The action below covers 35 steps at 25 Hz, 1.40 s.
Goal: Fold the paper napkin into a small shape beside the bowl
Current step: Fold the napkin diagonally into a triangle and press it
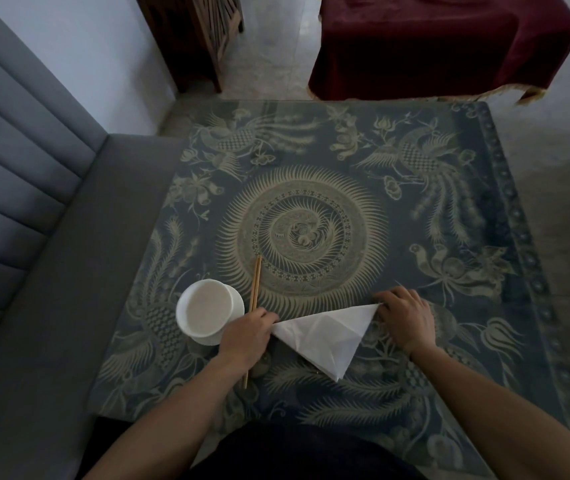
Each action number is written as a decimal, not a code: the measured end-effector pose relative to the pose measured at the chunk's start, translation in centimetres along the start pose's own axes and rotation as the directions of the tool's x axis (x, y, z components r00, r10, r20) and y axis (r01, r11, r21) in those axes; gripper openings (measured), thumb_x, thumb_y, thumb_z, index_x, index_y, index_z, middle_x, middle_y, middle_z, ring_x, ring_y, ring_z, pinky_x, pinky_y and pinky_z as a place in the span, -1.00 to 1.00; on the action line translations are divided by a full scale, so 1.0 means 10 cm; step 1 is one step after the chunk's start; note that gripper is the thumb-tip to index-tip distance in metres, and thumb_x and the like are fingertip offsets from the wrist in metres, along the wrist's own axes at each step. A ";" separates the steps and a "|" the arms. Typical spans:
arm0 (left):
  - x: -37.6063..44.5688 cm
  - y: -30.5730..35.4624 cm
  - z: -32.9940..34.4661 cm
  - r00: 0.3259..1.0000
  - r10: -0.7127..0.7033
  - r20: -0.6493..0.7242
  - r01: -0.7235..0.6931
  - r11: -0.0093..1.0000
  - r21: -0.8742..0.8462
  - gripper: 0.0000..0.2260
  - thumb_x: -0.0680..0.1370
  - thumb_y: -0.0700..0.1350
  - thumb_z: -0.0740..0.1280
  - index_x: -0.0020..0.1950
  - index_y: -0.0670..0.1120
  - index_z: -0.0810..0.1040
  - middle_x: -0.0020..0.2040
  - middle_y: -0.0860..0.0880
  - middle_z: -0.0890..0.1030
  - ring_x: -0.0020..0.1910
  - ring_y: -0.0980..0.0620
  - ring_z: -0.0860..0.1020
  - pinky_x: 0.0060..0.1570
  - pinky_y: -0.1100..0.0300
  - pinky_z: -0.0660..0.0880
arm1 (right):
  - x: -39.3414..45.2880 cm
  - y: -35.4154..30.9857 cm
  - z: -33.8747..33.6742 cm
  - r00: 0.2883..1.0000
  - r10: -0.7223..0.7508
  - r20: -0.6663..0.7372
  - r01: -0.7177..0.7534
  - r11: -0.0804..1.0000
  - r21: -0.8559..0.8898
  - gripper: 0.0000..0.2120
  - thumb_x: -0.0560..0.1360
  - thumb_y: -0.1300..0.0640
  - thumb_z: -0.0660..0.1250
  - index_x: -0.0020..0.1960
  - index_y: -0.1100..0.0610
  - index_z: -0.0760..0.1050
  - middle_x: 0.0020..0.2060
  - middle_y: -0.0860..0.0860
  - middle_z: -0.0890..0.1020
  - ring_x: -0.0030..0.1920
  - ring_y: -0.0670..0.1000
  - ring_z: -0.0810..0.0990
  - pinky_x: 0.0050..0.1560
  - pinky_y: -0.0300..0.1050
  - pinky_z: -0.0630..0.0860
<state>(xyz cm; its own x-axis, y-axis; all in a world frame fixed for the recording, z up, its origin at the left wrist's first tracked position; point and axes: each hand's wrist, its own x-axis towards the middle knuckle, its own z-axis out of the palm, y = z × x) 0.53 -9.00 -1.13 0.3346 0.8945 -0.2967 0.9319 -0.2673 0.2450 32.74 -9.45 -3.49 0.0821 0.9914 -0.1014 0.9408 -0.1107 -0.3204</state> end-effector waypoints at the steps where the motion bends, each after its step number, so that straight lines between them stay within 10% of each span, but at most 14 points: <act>1: 0.02 -0.01 -0.01 1.000 0.011 -0.010 -0.011 1.000 0.009 -0.77 0.63 -0.15 0.20 0.22 0.00 0.55 0.12 -0.01 0.57 0.04 -0.09 0.59 -0.10 -0.02 0.54 | 0.00 0.01 0.00 1.000 -0.003 -0.009 0.003 1.000 0.002 -0.88 0.46 0.16 0.42 -0.01 0.03 0.63 -0.09 0.05 0.60 -0.03 0.17 0.52 -0.08 0.06 0.41; 27: 0.44 -0.02 -0.07 0.986 0.169 -0.007 -0.163 0.962 0.221 -0.86 0.53 -0.20 0.31 0.05 -0.02 0.55 0.02 -0.01 0.54 -0.12 -0.10 0.60 -0.39 0.11 0.29 | -0.13 0.14 -0.20 0.995 -0.098 -0.001 0.097 0.988 -0.123 -0.83 0.37 0.17 0.51 -0.05 0.06 0.63 -0.11 0.05 0.62 -0.11 0.18 0.56 -0.16 0.05 0.40; 35: 0.33 0.19 -0.05 0.959 0.169 -0.230 -0.138 0.980 0.145 -0.76 0.42 -0.28 0.37 0.08 -0.15 0.61 0.09 -0.12 0.59 0.04 -0.17 0.55 -0.05 -0.04 0.52 | -0.27 0.08 -0.21 0.990 -0.132 -0.051 0.126 0.986 -0.107 -0.44 0.28 0.30 0.52 0.26 0.14 0.52 0.15 0.13 0.59 0.10 0.21 0.53 0.01 0.12 0.46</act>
<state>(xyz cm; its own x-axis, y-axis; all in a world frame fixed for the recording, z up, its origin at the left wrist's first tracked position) 3.31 -6.41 -1.14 0.4460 0.8945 -0.0311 0.8872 -0.4372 0.1470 33.94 -12.05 -1.43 -0.0259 0.9996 -0.0098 0.9734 0.0230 -0.2279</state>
